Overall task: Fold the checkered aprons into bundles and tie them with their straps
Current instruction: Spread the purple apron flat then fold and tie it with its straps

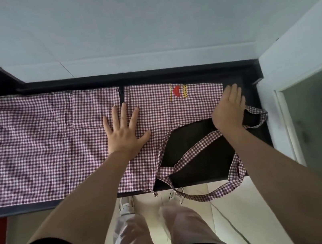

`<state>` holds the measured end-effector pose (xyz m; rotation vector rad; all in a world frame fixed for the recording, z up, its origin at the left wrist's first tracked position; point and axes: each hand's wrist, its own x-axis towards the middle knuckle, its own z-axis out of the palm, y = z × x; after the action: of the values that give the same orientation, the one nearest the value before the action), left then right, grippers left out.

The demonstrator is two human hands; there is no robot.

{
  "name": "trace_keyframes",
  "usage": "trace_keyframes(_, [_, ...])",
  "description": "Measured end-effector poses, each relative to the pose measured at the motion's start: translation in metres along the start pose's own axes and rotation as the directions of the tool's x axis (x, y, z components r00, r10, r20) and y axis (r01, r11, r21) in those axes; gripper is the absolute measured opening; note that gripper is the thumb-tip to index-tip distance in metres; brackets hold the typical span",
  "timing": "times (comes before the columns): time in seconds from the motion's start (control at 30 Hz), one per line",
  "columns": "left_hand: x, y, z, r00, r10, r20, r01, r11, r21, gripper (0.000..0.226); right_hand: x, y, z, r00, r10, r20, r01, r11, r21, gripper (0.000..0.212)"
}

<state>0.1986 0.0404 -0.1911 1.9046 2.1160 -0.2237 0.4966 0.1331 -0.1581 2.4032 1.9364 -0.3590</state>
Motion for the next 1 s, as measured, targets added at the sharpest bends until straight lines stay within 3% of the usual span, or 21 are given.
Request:
trace_keyframes(0.07, [-0.004,0.004,-0.001,1.000,-0.018,0.017,0.018,1.000,0.008,0.090,-0.015,-0.019,-0.004,0.970,-0.229,-0.083,0.234,0.971,0.053,0.060])
trace_keyframes(0.13, [-0.006,0.007,-0.005,0.999,-0.020,0.050,0.019,1.000,0.015,0.091,-0.027,-0.028,0.002,0.870,-0.492,0.018,0.491,0.870,0.044,0.061])
trace_keyframes(0.17, [-0.007,0.008,-0.008,0.998,-0.010,0.068,0.009,1.000,0.015,0.091,-0.031,-0.026,0.007,0.833,-0.540,0.118,0.545,0.839,-0.003,0.063])
trace_keyframes(0.23, [-0.010,0.007,-0.019,0.996,0.018,0.084,-0.015,0.999,-0.043,0.088,-0.029,-0.014,0.011,0.867,-0.436,0.241,0.470,0.876,-0.110,0.066])
trace_keyframes(0.3, [-0.016,0.001,-0.028,0.999,0.019,0.041,-0.013,0.991,-0.136,0.084,-0.023,-0.001,0.004,0.943,-0.241,0.230,0.284,0.942,-0.179,0.064])
trace_keyframes(0.4, [-0.038,-0.008,-0.035,0.996,-0.083,-0.044,0.072,0.977,-0.203,0.079,-0.028,-0.009,-0.016,0.976,-0.090,0.199,0.139,0.958,-0.250,0.073])
trace_keyframes(0.53, [-0.072,-0.022,-0.032,0.985,-0.162,-0.056,0.141,0.953,-0.269,0.066,-0.072,-0.068,-0.022,0.938,-0.344,0.050,0.348,0.928,-0.134,0.054])
trace_keyframes(0.67, [-0.098,-0.055,-0.026,0.988,-0.147,-0.054,0.127,0.954,-0.272,0.046,-0.141,-0.140,0.001,0.777,-0.629,0.007,0.629,0.777,-0.014,0.027])
trace_keyframes(0.77, [-0.116,-0.093,-0.026,0.992,-0.099,-0.075,0.077,0.962,-0.262,0.027,-0.185,-0.183,0.020,0.694,-0.719,0.044,0.719,0.695,0.011,0.018])
trace_keyframes(0.83, [-0.130,-0.123,-0.024,0.994,-0.075,-0.080,0.053,0.967,-0.250,0.023,-0.212,-0.205,0.032,0.684,-0.724,0.090,0.723,0.689,0.050,0.023])
trace_keyframes(0.9, [-0.144,-0.154,-0.023,0.996,-0.044,-0.073,0.025,0.972,-0.234,0.029,-0.237,-0.225,0.042,0.678,-0.712,0.182,0.720,0.693,0.030,0.045])
trace_keyframes(1.0, [-0.158,-0.186,-0.021,1.000,-0.015,0.009,0.017,0.980,-0.197,0.061,-0.264,-0.239,0.055,0.686,-0.647,0.334,0.700,0.712,-0.059,0.083])
